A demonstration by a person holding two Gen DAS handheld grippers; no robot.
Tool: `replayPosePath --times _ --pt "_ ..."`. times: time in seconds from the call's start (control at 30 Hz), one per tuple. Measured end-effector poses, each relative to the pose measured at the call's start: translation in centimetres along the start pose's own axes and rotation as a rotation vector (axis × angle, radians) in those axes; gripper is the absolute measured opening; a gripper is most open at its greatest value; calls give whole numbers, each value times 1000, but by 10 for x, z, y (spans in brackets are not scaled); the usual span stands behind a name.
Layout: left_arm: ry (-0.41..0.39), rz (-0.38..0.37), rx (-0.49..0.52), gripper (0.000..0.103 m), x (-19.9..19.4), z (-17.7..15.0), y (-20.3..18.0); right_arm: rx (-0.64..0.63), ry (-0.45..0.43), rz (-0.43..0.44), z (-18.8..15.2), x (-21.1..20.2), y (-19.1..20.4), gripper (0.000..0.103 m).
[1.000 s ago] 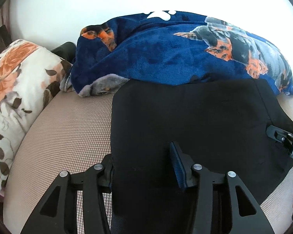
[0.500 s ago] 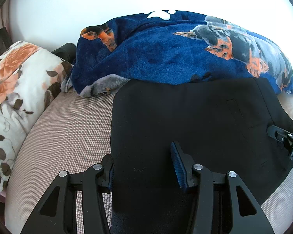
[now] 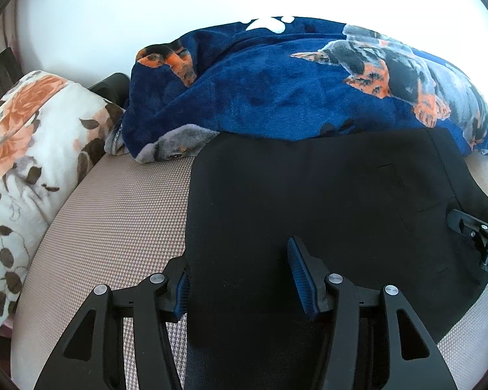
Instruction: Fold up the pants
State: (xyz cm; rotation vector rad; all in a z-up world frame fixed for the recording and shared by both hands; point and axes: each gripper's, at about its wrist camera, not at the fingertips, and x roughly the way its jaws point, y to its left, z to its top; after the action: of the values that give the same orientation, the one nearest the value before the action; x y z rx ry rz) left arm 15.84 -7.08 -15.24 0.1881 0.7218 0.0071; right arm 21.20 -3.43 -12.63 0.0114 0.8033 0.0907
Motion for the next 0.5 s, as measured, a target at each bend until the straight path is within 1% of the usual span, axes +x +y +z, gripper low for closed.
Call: replayPosePath --times 0.13,0.37,0.4,0.5 --pt "0 2 -1 55 0 0 0 -11 3 -9 0 1 2 57" --pt "0 7 0 55 -1 0 0 -15 4 -11 1 2 2 57" --pt "3 37 -13 55 -1 0 -1 -14 4 -11 1 2 2 57" --pt "3 38 -13 55 -1 0 -2 -15 4 -13 1 2 2 58"
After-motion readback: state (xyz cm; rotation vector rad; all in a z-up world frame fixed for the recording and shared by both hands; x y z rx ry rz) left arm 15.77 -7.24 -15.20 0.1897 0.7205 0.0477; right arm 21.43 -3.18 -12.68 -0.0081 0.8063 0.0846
